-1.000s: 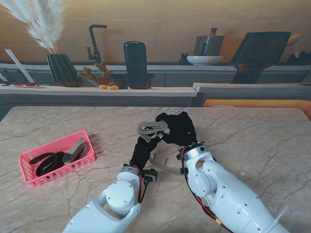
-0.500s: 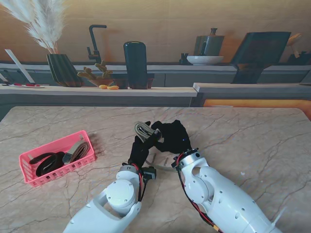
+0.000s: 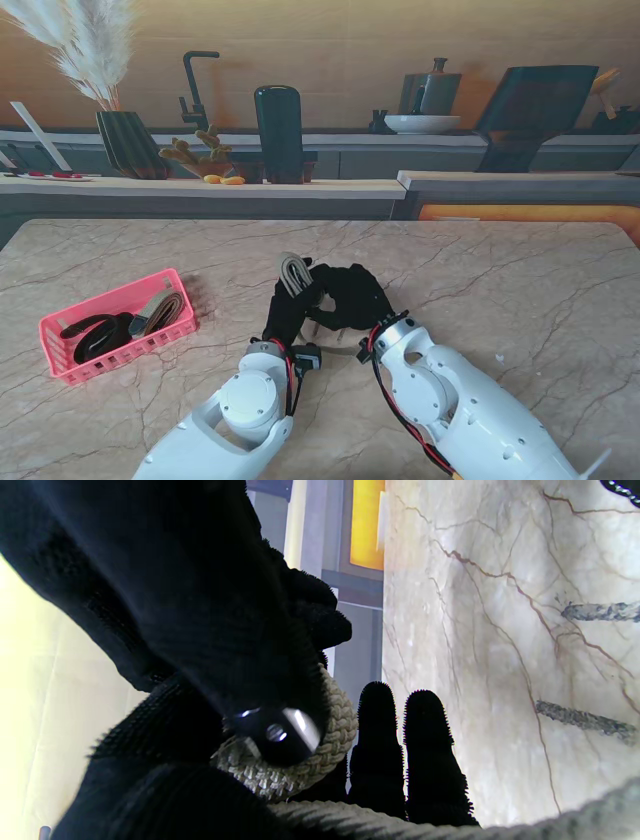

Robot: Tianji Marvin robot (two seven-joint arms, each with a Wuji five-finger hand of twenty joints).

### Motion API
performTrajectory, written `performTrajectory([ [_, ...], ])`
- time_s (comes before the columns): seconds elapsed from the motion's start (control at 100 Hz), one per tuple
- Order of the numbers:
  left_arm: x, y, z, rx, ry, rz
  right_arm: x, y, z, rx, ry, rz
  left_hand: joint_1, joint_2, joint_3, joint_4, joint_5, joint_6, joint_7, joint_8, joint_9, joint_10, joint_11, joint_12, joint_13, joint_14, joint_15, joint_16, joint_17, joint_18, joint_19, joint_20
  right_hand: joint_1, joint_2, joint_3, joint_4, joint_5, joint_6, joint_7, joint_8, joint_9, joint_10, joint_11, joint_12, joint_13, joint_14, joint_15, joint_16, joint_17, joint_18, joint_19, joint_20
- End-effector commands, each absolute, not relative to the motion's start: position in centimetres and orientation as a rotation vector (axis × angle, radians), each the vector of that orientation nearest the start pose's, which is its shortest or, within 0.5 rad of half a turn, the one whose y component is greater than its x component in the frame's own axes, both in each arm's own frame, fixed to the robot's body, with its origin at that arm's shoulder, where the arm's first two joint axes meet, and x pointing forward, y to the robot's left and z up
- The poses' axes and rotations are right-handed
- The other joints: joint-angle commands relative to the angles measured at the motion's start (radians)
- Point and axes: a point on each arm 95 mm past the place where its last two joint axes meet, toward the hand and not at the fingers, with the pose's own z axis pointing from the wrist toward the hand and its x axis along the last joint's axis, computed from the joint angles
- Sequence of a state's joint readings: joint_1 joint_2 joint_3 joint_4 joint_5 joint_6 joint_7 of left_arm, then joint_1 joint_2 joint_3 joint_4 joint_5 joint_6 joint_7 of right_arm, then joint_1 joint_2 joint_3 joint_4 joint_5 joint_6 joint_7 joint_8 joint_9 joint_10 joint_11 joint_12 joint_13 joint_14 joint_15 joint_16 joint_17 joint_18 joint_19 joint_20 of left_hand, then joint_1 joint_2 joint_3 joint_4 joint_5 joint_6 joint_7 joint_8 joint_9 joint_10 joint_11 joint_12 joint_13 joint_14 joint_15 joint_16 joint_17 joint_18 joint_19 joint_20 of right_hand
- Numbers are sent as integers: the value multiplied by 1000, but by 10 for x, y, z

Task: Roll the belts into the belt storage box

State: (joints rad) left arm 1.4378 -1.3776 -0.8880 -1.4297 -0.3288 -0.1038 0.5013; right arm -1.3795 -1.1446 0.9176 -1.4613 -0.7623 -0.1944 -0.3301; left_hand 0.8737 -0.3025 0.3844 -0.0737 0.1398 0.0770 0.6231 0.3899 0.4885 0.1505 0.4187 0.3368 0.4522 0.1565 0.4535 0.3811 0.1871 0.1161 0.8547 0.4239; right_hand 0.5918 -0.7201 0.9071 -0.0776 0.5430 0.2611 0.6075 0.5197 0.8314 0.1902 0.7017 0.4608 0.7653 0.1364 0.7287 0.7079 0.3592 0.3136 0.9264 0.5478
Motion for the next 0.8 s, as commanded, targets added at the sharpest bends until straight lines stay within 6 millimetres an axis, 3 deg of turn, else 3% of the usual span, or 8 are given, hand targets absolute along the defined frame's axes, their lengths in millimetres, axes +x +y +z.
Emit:
performTrajectory([
  [0.0,399,-155,-339,-2402,65,-2241,389,105,-321,1095,1451,2063,105,130,84,40,35,-12,49,18,36,-36,34,18,41,-6,34,16,26,7,36,19,-19,23,20,26,41,-400,52,41,-95,-71,-55,-9,-33,-58,-18,-6,-21,-14,-26,27],
  [0.12,398,-154,-340,-2418,67,-2238,382,93,-317,1129,1531,2027,192,140,77,28,76,-15,77,31,92,-34,51,34,88,6,65,33,46,46,59,28,-27,28,-10,30,-30,-395,-24,36,-180,-60,-130,-25,-76,-55,-76,-22,-51,-27,-68,38],
  [0.21,398,-154,-339,-2435,64,-2236,378,82,-313,1152,1563,1996,315,118,14,-6,122,-21,106,69,178,-38,16,174,137,25,120,84,71,105,117,56,-32,39,-39,33,-66,-383,-63,35,-226,-56,-189,-39,-95,-53,-123,-35,-65,-36,-100,54],
  [0.29,396,-153,-339,-2478,70,-2240,377,71,-308,1115,1542,1967,360,94,6,-20,155,-28,130,94,238,-38,13,264,172,49,194,150,102,135,184,86,-40,39,-48,33,-65,-369,-69,36,-229,-52,-201,-42,-93,-47,-131,-37,-59,-37,-107,60],
  [0.47,395,-148,-342,-2624,177,-2228,379,46,-292,985,1466,1926,282,0,154,-52,262,-18,127,145,402,-3,32,479,308,133,359,308,201,244,367,174,-49,62,-58,32,-65,-370,-69,49,-206,-64,-200,-38,-73,-57,-142,-40,-39,-46,-117,73],
  [0.62,396,-145,-345,-2738,324,-2192,381,29,-279,866,1452,1903,206,-22,240,-59,316,-4,131,180,459,19,130,562,398,154,457,364,258,317,462,228,-34,94,-70,32,-70,-405,-59,70,-187,-79,-202,-35,-58,-68,-179,-58,-26,-51,-135,85],
  [0.71,397,-142,-347,-2794,419,-2164,384,21,-271,793,1458,1896,167,-34,285,-56,341,9,141,204,477,38,180,572,441,162,501,378,291,343,503,253,-16,112,-70,31,-80,-459,-44,81,-179,-88,-203,-35,-48,-77,-204,-72,-14,-58,-144,87],
  [0.79,398,-140,-348,-2843,512,-2137,387,16,-266,740,1479,1885,146,-61,310,-73,361,29,152,215,490,59,236,566,484,171,544,380,332,371,544,274,10,121,-68,29,-129,-544,-14,95,-193,-97,-220,-45,-53,-80,-245,-94,-9,-67,-156,87],
])
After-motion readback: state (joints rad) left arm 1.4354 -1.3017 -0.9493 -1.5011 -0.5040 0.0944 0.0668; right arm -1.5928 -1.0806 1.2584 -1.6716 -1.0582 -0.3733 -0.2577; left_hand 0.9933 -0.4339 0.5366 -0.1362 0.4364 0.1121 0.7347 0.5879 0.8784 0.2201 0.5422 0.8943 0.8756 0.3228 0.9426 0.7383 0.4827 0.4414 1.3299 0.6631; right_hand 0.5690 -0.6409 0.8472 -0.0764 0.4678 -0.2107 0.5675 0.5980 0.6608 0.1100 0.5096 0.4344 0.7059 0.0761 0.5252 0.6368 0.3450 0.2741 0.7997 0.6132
